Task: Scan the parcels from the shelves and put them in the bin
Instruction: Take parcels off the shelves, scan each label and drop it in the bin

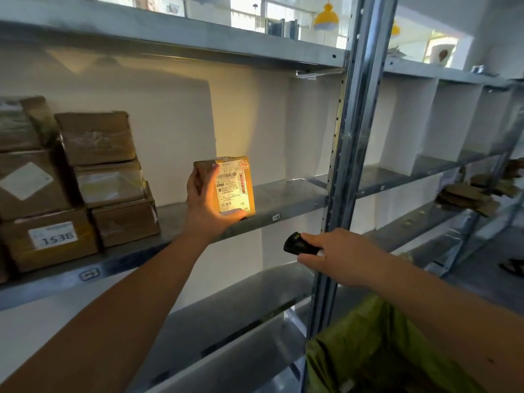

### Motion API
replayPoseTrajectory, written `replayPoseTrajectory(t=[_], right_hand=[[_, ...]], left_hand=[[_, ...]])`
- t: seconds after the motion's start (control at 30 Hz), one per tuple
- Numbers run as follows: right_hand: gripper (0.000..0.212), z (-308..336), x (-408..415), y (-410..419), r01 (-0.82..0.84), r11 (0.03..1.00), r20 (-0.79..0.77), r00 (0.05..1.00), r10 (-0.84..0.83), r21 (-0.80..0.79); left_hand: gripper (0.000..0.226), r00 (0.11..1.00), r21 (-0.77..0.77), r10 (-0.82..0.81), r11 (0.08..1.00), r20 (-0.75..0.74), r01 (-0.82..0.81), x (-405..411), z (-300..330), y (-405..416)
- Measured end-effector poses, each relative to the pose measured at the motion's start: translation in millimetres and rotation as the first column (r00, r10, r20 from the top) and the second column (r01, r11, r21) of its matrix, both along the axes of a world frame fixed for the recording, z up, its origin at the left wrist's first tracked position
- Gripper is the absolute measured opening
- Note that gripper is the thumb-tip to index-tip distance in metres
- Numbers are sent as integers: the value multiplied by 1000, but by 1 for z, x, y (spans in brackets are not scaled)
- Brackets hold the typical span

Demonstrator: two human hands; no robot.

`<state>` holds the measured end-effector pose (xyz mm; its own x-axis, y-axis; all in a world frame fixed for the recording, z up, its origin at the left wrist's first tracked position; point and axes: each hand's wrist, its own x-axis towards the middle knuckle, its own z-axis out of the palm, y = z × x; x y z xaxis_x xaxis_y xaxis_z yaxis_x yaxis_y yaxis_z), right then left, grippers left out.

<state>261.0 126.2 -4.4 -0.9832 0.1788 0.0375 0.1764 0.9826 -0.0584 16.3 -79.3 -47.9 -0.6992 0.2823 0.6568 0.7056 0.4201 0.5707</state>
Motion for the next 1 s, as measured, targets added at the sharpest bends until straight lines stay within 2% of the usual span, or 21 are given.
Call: replayPoseTrajectory(t=[0.07,0.13,0.2,0.47,0.77,1.0], right_hand=[[68,-1,3,0,-1,1000,3,1000,1,6],[69,-2,5,1,3,1000,-3,1000,-3,8],[70,-4,6,3,9,1000,-4,1000,-9,8],[67,-5,15,0,6,1000,12,1000,-6,21],[69,-7,24,0,17,1000,19,1000,-18,8],[69,-10,32,0,24,1000,33,999,-24,-1]], left_hand=[[123,998,29,-57,998,2,57,-3,-2,3],[132,981,183,-192,964,-29,194,-13,-10,5],[135,973,230,-221,946,-62,229,-26,-22,3],[133,966,141,-88,982,-243,125,-20,-19,7],[124,973,97,-57,992,-224,80,-17,-16,5],[129,964,79,-8,996,-266,30,-13,-17,3]])
